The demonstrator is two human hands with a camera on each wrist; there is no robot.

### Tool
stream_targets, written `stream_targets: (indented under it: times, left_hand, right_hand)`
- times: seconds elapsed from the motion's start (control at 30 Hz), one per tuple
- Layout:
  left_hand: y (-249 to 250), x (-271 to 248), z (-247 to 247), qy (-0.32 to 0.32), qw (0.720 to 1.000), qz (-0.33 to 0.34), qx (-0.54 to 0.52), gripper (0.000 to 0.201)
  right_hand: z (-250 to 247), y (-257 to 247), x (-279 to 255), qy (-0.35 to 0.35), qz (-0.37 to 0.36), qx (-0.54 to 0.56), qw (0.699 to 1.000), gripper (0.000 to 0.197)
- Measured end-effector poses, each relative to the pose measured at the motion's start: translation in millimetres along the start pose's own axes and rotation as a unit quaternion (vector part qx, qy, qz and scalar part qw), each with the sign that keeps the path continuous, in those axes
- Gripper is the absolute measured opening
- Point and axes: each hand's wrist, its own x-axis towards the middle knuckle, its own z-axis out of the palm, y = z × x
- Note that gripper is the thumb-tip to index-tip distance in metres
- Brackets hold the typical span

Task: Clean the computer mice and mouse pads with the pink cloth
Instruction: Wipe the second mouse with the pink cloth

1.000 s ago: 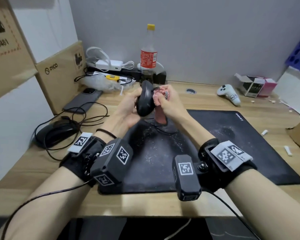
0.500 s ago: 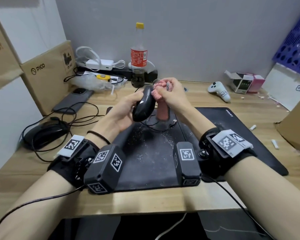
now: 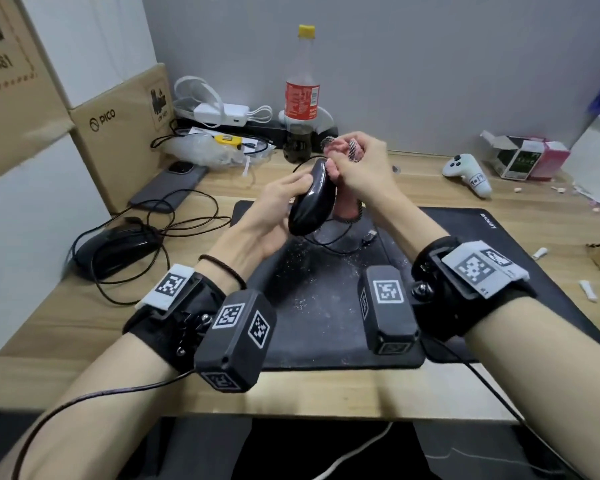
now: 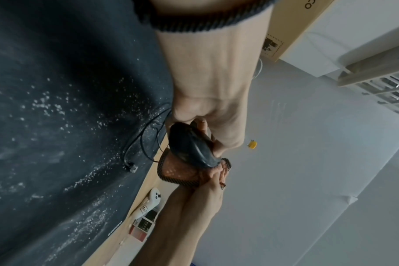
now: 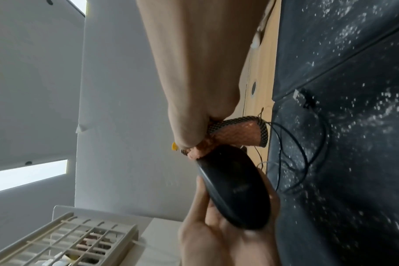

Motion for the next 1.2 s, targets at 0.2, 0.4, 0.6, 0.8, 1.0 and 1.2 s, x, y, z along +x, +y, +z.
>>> stream_targets:
  times: [0.2, 0.4, 0.6, 0.8, 1.0, 1.2]
  left_hand:
    - [4, 1, -6, 0.036, 0.998, 0.004, -0.043, 0.029]
    - [5, -2, -6, 0.026, 0.998, 0.016, -0.053, 0.021]
    - [9, -4, -14, 0.040, 0.998, 0.040, -0.027, 0.025]
    - [18, 3, -5, 0.065, 0.997, 0.020, -0.031, 0.021]
    - [19, -4, 7, 0.069, 0.995, -0.009, -0.073, 0.022]
    - [29, 5, 14, 0.126, 0.983, -0.055, -0.124, 0.034]
  right_hand:
    - [18, 7, -18, -0.095, -0.012, -0.003, 0.995, 0.018]
    - [22, -3, -5, -0.028, 0.016, 0.051, 0.998, 0.008]
    - [22, -9, -13, -0.084, -0.006, 0.046, 0.995, 0.014]
    - [28, -6, -17, -0.040, -0.009, 0.060, 0.997, 0.010]
    - [22, -11, -13, -0.048, 0.005, 0.072, 0.996, 0.010]
    - [29, -3, -30, -0.044, -0.061, 0.064, 0.995, 0.014]
